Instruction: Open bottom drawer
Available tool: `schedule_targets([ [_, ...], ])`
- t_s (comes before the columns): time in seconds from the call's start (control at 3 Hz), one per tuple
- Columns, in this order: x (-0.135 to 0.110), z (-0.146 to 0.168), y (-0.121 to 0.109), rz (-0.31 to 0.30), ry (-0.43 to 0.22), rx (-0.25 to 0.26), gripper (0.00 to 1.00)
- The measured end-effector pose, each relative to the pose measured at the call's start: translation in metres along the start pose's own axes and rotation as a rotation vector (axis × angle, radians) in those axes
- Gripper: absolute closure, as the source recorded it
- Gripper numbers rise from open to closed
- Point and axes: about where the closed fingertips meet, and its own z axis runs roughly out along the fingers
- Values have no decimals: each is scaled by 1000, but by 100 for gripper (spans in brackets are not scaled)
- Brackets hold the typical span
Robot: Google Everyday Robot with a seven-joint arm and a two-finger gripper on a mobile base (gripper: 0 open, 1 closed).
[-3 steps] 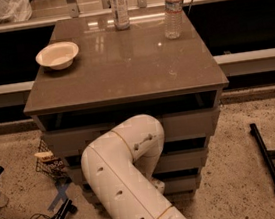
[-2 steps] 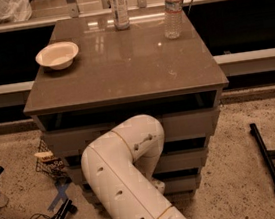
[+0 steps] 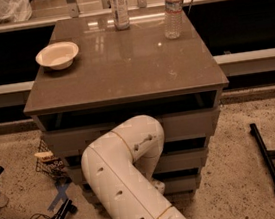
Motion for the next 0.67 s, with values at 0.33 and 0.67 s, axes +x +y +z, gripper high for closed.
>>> schedule_targets([
  [0.33,0,1,1,0,0,-2,39],
  [0.67,0,2,2,0,0,-4,18],
])
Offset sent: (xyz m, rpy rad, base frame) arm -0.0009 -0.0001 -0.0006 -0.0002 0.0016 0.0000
